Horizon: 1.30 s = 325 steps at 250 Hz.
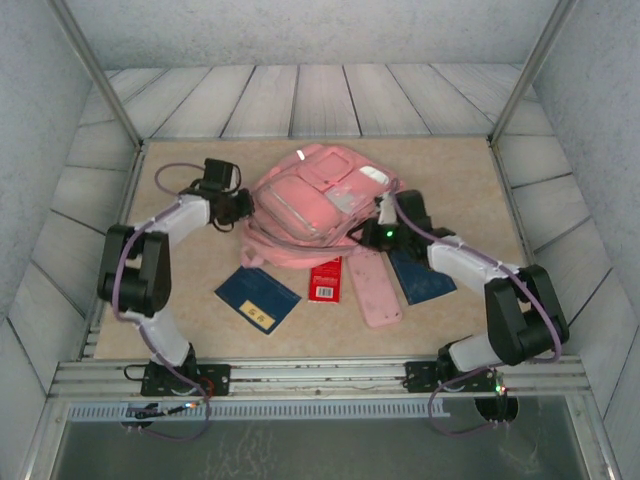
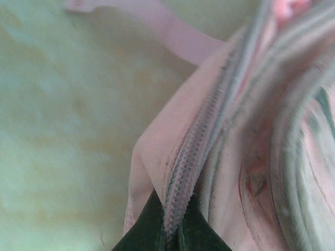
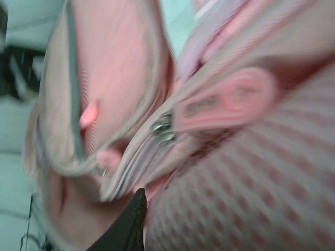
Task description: Pack the student bag
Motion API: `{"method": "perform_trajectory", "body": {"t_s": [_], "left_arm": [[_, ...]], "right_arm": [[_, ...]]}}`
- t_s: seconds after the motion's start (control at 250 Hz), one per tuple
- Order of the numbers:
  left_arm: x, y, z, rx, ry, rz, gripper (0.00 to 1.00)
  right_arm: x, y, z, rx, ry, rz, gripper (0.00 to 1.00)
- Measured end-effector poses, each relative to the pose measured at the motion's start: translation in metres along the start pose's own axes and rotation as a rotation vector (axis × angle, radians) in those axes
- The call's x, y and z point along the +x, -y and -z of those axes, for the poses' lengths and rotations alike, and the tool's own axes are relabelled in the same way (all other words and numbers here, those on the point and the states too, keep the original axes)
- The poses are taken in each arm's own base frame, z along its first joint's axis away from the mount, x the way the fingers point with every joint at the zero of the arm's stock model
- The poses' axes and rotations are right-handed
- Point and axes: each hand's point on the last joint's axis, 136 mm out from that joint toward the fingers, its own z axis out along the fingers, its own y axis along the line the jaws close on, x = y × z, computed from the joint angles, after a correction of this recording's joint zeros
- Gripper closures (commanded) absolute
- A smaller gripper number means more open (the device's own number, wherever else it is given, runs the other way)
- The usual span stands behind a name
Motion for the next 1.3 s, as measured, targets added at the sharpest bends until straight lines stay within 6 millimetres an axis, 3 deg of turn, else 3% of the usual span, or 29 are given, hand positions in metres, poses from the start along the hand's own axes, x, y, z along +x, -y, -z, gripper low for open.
{"method": "perform_trajectory", "body": {"t_s": [0.08, 0.156, 0.32, 0.424, 0.508, 0.56, 0.684, 0.767, 0.895, 1.003, 1.159, 1.299], "left_arm": [[-0.024, -0.007, -0.015, -0.011, 0.014, -0.02, 1.0], [-0.041, -0.014, -0.029, -0.021, 0.023, -0.037, 1.0], [-0.054, -0.025, -0.054, -0.023, 0.006, -0.049, 0.96], [-0.062, -0.028, -0.06, -0.019, 0.009, -0.057, 0.85], [-0.073, -0.029, -0.058, -0.019, 0.031, -0.072, 0.83], [-0.082, -0.027, -0.054, -0.021, 0.047, -0.077, 0.74], [-0.101, -0.022, -0.039, -0.014, 0.092, -0.091, 0.48], [-0.103, -0.022, -0.021, -0.021, 0.107, -0.101, 0.41], [-0.089, -0.017, 0.019, -0.021, 0.118, -0.107, 0.39], [-0.063, -0.011, 0.055, 0.01, 0.126, -0.116, 0.39], [0.001, 0.002, 0.089, 0.064, 0.097, -0.154, 0.39], [0.073, 0.045, 0.103, 0.146, 0.037, -0.299, 0.39]], "right_arm": [[0.029, -0.01, -0.016, -0.036, -0.067, -0.004, 0.71], [0.048, -0.011, -0.024, -0.053, -0.119, -0.03, 0.6], [0.046, -0.018, -0.023, -0.063, -0.131, -0.012, 0.4], [0.033, -0.027, -0.012, -0.036, -0.121, 0.062, 0.31], [0.015, -0.033, 0.004, 0.003, -0.087, 0.125, 0.25], [0.0, -0.033, 0.017, 0.035, -0.055, 0.16, 0.23], [-0.044, -0.006, 0.048, 0.168, 0.042, 0.191, 0.2], [-0.068, 0.022, 0.062, 0.252, 0.075, 0.171, 0.2], [-0.095, 0.065, 0.068, 0.355, 0.084, 0.125, 0.2], [-0.11, 0.094, 0.056, 0.393, 0.061, 0.086, 0.22], [-0.113, 0.125, 0.03, 0.387, -0.003, 0.032, 0.29], [-0.101, 0.132, 0.013, 0.335, -0.059, -0.007, 0.33]]}}
